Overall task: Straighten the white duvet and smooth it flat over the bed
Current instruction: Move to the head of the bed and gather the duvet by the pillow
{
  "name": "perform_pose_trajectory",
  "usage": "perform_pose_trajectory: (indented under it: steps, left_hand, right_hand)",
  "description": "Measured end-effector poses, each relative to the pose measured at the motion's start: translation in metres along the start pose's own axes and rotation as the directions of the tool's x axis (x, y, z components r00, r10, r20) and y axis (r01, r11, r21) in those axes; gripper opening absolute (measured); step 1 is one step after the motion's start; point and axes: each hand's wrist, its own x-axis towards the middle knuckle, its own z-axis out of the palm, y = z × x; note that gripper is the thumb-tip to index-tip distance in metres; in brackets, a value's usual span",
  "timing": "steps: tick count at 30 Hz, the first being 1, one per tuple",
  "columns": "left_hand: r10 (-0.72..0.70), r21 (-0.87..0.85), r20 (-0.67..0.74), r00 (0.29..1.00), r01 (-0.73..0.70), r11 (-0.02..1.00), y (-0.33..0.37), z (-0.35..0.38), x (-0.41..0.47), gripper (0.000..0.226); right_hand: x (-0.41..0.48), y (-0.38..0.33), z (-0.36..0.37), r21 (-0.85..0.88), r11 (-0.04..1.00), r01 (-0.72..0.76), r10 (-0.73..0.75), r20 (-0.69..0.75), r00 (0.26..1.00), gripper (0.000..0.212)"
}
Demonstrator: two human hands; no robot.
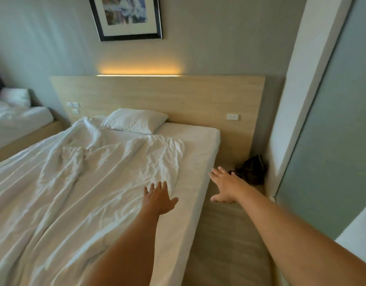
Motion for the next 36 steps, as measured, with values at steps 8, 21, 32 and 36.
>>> perform_pose_trajectory:
  steps: [8, 21, 32, 36]
  left_hand:
    - [-0.091, -0.053, 0.019, 0.996, 0.092, 0.994, 0.023, 0.005, 0.148, 0.092]
    - [-0.397, -0.116, 0.051, 0.916, 0.401, 0.909, 0.047, 0.034, 0.347, 0.095]
    - [-0.623, -0.213, 0.126, 0.772, 0.635, 0.743, 0.036, 0.118, 0.466, 0.106]
    - [-0.641, -0.219, 0.134, 0.756, 0.653, 0.725, 0.023, 0.168, 0.527, 0.106]
  right_hand:
    - [0.159, 0.086, -0.027, -0.017, 0.997, 0.079, -0.078, 0.027, 0.997, 0.099]
    - [0.436, 0.183, -0.034, -0.109, 0.932, 0.346, -0.325, 0.168, 0.930, 0.101]
    - [0.645, 0.190, 0.021, -0.166, 0.797, 0.581, -0.516, 0.313, 0.797, 0.098]
    - [0.725, 0.197, 0.067, -0.218, 0.766, 0.605, -0.519, 0.346, 0.782, 0.094]
